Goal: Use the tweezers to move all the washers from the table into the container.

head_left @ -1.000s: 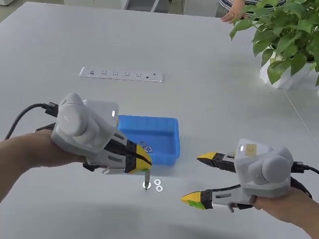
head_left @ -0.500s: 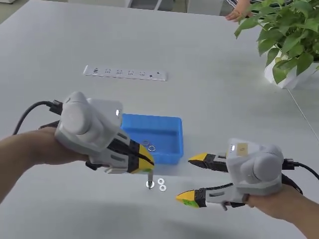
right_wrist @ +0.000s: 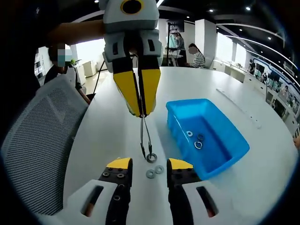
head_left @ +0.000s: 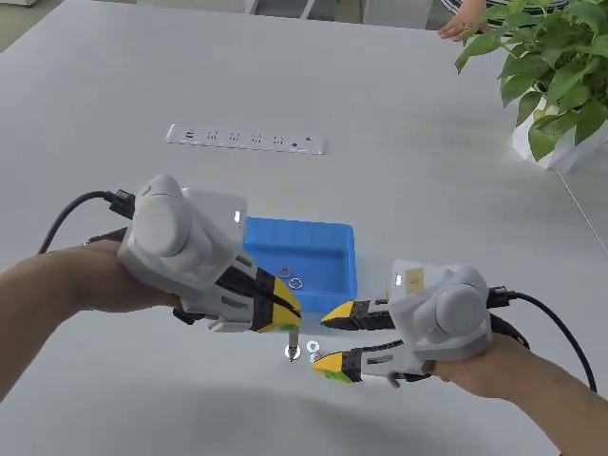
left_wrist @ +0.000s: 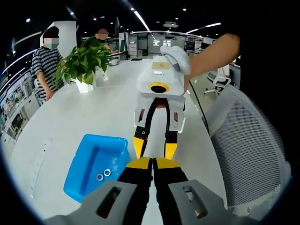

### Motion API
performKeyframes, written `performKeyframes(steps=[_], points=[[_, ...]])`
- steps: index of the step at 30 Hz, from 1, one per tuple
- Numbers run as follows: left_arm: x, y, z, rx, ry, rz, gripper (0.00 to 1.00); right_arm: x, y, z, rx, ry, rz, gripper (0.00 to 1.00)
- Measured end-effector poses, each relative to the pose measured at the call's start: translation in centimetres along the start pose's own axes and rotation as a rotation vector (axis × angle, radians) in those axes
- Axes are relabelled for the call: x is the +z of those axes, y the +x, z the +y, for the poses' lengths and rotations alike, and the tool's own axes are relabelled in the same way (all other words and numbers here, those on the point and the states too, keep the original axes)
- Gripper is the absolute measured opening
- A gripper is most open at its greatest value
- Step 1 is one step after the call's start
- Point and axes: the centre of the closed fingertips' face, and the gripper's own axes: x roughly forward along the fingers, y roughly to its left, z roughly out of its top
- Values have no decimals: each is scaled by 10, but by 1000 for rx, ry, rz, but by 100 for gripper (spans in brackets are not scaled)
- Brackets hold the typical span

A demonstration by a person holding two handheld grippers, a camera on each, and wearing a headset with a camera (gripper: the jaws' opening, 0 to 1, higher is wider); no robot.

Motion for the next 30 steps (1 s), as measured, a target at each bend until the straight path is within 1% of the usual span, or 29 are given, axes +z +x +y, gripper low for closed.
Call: performKeyframes(steps=[5,12,16,19,20,30], points=[[0,1,0,-4,3,7,5,4,9,2,30,-20,6,25],[-2,0,0,-8,2,16,5,11,16,5,56,-54,2,19],[-6,1,3,-9,-1,21,5,16,18,4,55,-70,-6,14],[-8,1,5,-6,-4,25,5,16,21,7,67,-84,3,11],[-9,1,5,-9,-6,27,5,16,22,8,63,-98,9,11],[-14,1,4,-13,2,46,5,13,24,8,60,-97,20,9]])
